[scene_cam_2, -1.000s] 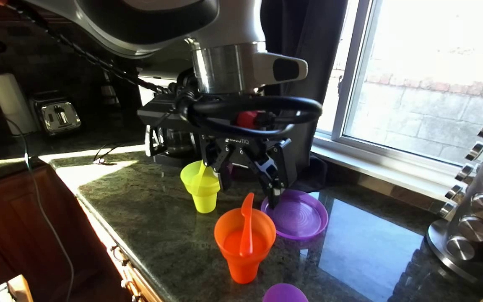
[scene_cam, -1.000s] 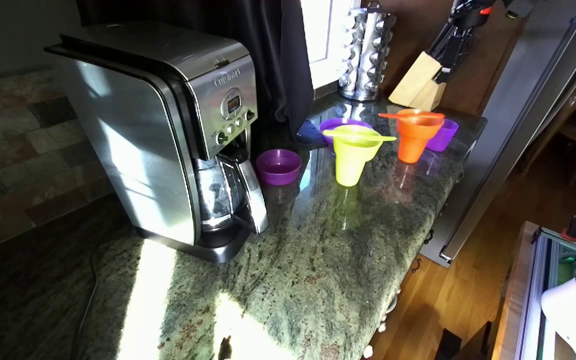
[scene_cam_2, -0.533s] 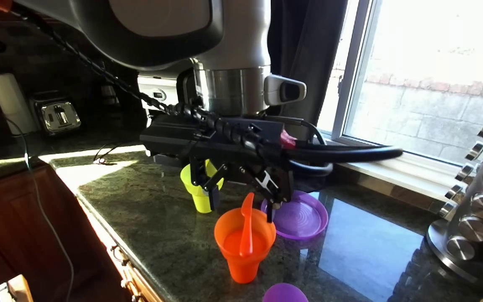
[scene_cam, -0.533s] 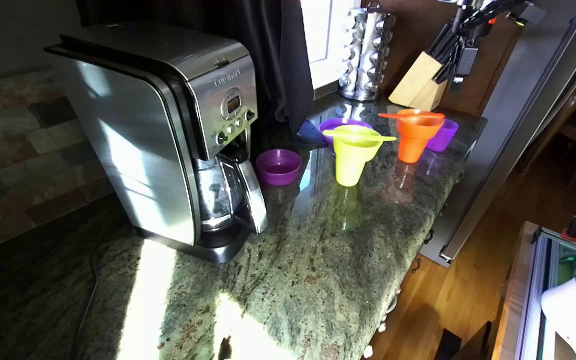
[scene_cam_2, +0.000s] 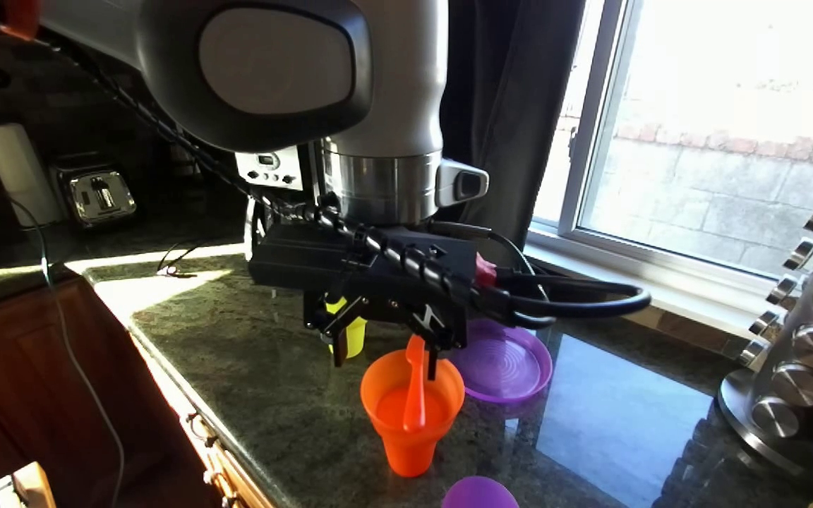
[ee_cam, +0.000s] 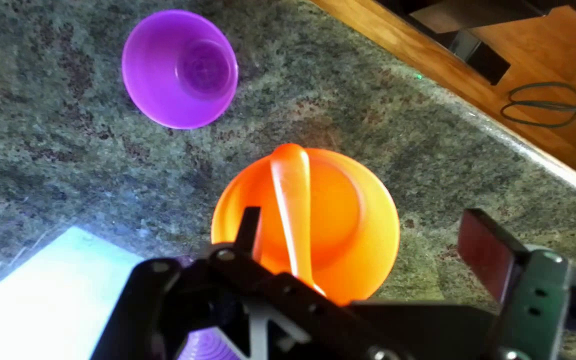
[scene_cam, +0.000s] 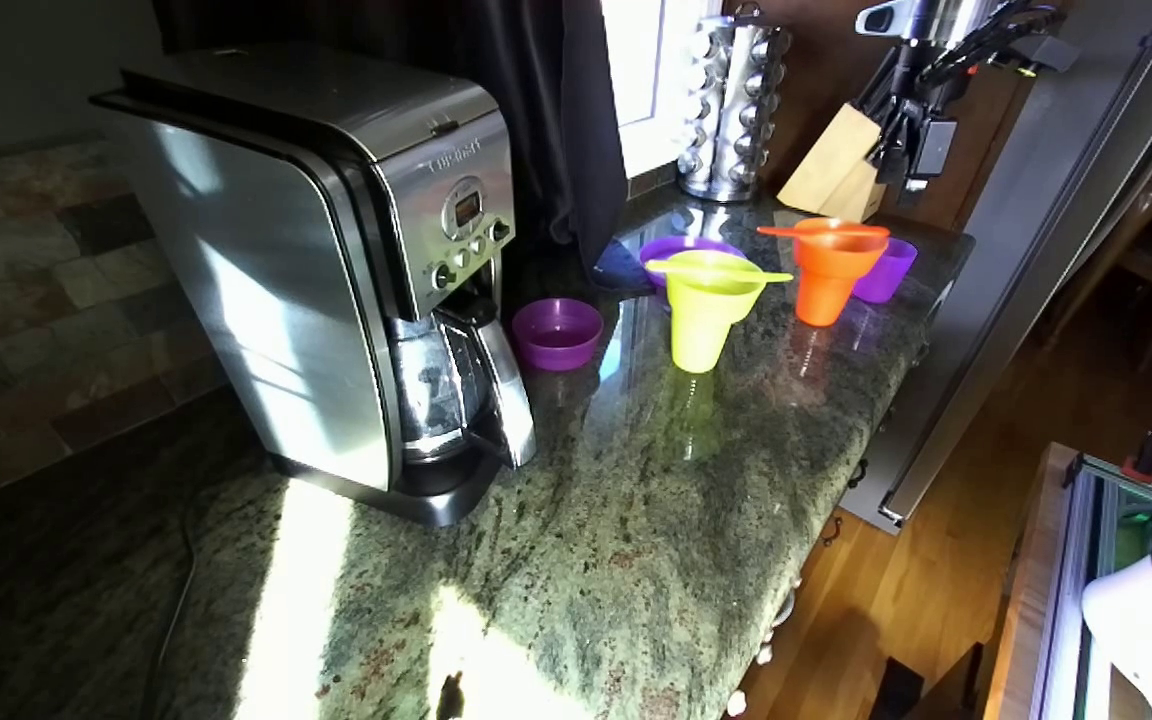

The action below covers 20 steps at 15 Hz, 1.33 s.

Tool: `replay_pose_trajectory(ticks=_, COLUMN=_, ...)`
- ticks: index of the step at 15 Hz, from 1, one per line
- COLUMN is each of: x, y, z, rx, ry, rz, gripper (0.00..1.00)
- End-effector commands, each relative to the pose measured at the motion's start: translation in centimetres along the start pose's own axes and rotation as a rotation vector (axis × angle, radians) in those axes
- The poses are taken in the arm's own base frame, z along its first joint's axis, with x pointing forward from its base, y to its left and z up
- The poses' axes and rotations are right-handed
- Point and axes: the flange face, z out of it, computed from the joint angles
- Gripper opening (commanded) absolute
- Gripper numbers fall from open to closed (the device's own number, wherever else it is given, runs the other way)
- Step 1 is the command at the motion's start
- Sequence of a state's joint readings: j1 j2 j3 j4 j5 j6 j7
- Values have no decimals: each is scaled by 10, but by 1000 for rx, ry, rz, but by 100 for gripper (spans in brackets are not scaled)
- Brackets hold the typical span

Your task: Remove the orange knife from the orange bowl then place the orange bowl on the right side of the counter, move the orange knife to the right.

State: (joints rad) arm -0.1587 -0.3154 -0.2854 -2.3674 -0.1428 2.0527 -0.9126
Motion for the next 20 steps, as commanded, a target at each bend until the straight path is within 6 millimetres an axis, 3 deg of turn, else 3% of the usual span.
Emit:
replay_pose_trajectory(ticks=1, x=3, y=-2, z=13, rx=2, ry=14, rz=-21, gripper=100)
replay_pose_trajectory(ticks=15, x=31, y=7, z=44, rx=-33, ry=46, rz=-20, gripper=98)
replay_pose_trajectory(ticks=17, x=34, y=8, z=48, rx=-26, ry=48, rz=-20, gripper=73)
replay_pose_trajectory(ticks=18, x=35, y=8, z=49, rx=-22, ry=50, rz=-22, gripper=71)
replay_pose_trajectory(ticks=20, x=36, y=8, z=51, rx=-22, ry=50, rz=-19, gripper=57)
